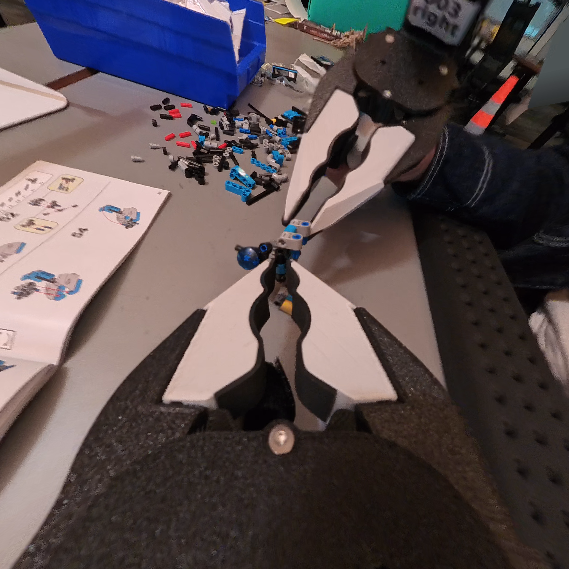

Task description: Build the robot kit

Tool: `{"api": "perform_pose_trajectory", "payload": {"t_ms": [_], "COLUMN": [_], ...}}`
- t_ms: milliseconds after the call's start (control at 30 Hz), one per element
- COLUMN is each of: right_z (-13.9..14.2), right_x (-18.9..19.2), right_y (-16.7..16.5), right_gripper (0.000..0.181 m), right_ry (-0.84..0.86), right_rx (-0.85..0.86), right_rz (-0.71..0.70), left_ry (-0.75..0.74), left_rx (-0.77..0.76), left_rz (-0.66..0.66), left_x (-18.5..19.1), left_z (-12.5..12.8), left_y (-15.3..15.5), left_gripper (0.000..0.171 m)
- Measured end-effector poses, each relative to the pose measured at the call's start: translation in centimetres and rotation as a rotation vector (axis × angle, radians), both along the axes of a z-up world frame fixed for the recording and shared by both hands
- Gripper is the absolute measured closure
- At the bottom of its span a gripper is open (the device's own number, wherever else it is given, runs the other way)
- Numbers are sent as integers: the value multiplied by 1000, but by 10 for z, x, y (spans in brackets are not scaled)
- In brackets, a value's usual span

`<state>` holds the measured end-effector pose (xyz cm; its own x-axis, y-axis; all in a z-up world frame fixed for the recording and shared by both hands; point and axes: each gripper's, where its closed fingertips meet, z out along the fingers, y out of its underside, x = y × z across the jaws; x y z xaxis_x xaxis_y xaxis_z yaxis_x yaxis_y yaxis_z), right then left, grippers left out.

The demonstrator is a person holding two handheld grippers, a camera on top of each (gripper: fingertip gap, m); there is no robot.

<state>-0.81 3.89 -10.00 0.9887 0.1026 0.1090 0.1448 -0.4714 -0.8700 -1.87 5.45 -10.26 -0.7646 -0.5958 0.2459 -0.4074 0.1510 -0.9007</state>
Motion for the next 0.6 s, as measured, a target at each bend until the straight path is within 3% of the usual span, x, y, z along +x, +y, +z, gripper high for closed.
{"api": "perform_pose_trajectory", "payload": {"t_ms": [100, 233, 433, 600], "right_z": [9, 13, 13, 11], "right_x": [-3, 2, -2, -1], "right_y": [3, 6, 10, 10], "right_gripper": [156, 158, 154, 164], "right_ry": [-148, -407, -480, -595], "right_rx": [43, 63, 68, 53], "right_rz": [-1, -55, -48, -56], "left_ry": [75, 140, 156, 164], "left_rx": [-80, -183, -198, -198], "left_rz": [29, 21, 5, 2], "left_x": [4, 4, 2, 1], "left_z": [2, 7, 7, 7], "left_y": [4, 7, 4, 4], "left_gripper": [166, 166, 166, 166]}}
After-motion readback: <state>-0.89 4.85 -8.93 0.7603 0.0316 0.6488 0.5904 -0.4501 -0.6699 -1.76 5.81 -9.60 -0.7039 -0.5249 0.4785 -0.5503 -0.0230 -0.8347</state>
